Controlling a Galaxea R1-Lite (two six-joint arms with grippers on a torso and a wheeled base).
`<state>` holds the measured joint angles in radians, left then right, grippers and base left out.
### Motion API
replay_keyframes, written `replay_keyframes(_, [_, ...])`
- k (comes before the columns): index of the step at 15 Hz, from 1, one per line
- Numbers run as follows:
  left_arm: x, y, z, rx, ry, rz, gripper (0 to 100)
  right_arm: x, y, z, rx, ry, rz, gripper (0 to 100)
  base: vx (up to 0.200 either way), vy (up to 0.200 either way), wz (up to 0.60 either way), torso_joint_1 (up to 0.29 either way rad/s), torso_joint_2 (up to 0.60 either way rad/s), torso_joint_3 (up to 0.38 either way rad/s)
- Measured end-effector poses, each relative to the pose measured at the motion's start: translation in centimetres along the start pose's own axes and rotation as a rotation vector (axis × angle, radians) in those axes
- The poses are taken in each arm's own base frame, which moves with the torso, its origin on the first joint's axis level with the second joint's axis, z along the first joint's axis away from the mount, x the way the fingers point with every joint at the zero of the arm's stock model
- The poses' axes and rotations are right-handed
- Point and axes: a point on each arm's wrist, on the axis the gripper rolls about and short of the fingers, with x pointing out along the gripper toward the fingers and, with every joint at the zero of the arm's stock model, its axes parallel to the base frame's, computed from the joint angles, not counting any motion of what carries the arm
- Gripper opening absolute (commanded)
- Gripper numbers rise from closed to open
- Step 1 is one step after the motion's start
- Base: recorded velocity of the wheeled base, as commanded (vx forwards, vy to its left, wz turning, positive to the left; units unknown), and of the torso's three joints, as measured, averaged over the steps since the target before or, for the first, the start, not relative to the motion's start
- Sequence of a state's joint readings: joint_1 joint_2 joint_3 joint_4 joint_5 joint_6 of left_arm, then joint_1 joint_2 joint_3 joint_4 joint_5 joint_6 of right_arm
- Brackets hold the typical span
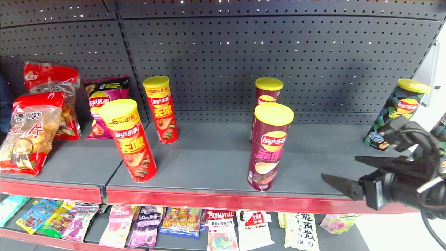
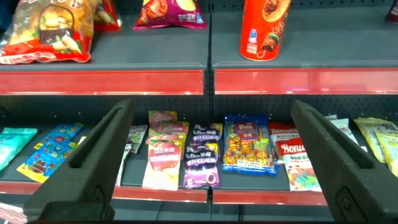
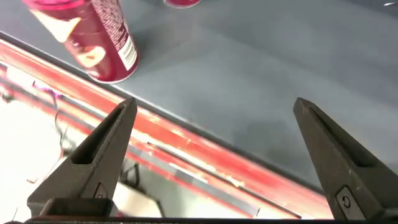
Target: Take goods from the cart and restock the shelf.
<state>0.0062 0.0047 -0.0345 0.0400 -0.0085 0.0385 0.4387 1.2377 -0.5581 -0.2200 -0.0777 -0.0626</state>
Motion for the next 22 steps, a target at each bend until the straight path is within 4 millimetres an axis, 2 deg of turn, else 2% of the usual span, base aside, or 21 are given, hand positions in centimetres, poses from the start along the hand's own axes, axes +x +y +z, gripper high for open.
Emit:
replay_keyframes(3, [0.0, 0.0, -0.1, -0.004, 0.002, -0.002, 100, -4.1, -0.2, -1.8, 0.005, -0.091, -0.026, 100, 0.0, 0.0, 0.0, 0.0, 0.0, 0.0])
replay_keyframes(6, [0.0, 0.0, -0.1, -0.004, 0.002, -0.002, 100, -7.9, -0.4, -4.6, 0.016, -0.194, -0.045, 100, 0.0, 0.0, 0.0, 0.0, 0.0, 0.0])
replay_keyframes(10, [0.0, 0.0, 0.0, -0.004, 0.001, -0.002, 100, -11.5, -0.8, -8.8, 0.059, -0.332, -0.163, 100, 0.0, 0.0, 0.0, 0.0, 0.0, 0.0])
replay_keyframes(13, [0.1, 0.0, -0.1, -0.002, -0.01, -0.011, 100, -12.7, -0.4, -13.3, 0.084, -0.344, -0.275, 100, 0.0, 0.0, 0.0, 0.0, 0.0, 0.0])
replay_keyframes(15, [0.2, 0.0, -0.4, -0.002, -0.006, -0.014, 100, -13.1, -0.1, -15.9, 0.108, -0.258, -0.465, 100, 0.0, 0.0, 0.0, 0.0, 0.0, 0.0])
replay_keyframes(20, [0.2, 0.0, -0.5, -0.003, -0.003, -0.016, 100, -13.8, 0.2, -16.8, 0.163, -0.233, -0.726, 100, 0.0, 0.0, 0.0, 0.0, 0.0, 0.0])
replay_keyframes(22, [0.2, 0.0, -0.5, -0.007, -0.003, -0.016, 100, -13.4, 0.4, -17.3, 0.17, -0.218, -0.738, 100, 0.0, 0.0, 0.0, 0.0, 0.0, 0.0])
